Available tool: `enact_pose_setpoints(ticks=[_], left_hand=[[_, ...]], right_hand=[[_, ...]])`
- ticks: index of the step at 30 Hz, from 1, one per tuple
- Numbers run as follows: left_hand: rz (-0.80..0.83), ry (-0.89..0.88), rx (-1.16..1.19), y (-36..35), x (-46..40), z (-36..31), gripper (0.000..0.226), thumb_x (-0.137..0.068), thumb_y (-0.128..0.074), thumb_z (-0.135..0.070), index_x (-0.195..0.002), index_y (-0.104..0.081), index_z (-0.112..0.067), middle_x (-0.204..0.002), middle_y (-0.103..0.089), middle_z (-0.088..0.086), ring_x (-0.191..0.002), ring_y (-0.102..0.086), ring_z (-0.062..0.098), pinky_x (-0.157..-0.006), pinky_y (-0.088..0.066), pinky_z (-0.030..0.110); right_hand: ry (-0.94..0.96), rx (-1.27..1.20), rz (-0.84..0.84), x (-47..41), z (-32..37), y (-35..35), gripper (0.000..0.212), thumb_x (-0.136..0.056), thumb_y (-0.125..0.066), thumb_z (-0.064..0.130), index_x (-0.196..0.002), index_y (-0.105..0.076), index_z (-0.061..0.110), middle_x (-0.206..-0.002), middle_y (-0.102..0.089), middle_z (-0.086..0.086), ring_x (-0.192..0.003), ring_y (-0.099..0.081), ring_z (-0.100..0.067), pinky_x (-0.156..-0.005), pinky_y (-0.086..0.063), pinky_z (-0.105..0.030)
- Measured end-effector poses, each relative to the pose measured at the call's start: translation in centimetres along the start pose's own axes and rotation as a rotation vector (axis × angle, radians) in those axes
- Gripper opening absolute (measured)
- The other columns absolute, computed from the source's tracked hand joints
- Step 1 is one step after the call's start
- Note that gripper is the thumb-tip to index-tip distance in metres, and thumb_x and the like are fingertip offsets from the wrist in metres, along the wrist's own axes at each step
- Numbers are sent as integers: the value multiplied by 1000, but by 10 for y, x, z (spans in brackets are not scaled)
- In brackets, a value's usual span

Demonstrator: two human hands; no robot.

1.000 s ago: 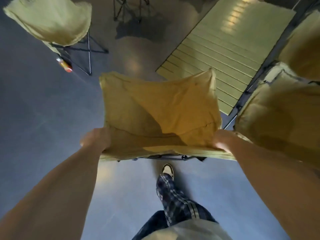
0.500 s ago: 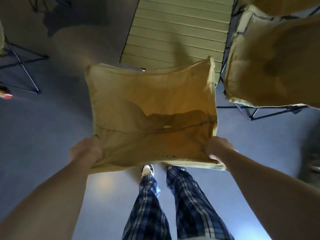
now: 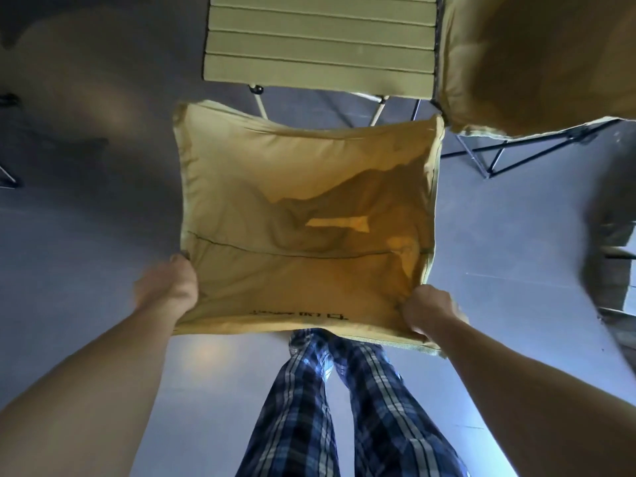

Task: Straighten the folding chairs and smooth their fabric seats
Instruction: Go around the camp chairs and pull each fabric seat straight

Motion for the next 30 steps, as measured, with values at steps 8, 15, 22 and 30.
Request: enact_pose_setpoints(ticks=[8,15,22,30], left_hand=[[27,35,-12,-56,-15,1,36,-94,-42,-11,-128,-55,-7,-127,-57,22,-116,-56,44,-91,-48,50],[-3,55,-11,-59,-19,2,36,-96,-46,-12,-131,-50,-6,-131,-54,24,-120,-53,46,-97,-45,50],[21,39,-81,-42,-24,-2,41,-95,-45,-13,-135,-47,-8,-135,-52,20,-122,-52,43,-95,-45,49],[62,-204,-47,47,24,-104,10,-86,-51,-13,-77,-53,-10,-92,-57,10,-91,-58,34,-76,-46,35]], right_hand=[[-24,-61,0,-30,12,-35,31,-99,-43,22,-122,-58,10,-114,-60,-12,-110,-59,-35,-80,-42,-36],[2,-78,-45,-38,20,-39,31,-96,-42,15,-122,-58,9,-114,-60,-13,-108,-59,-37,-80,-42,-38],[38,-12,17,-44,31,-44,42,-95,-38,18,-134,-50,7,-130,-55,-17,-118,-55,-39,-98,-44,-46],[192,-76,-56,-17,36,19,22,-94,-46,24,-112,-54,13,-93,-53,-7,-88,-56,-31,-75,-46,-35]])
Point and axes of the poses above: each hand's wrist, its own x-axis away from the middle knuckle, its own y-axis out of the back of the hand, z = x × y, the point moved 10 cm from there along -x, towards the middle knuckle
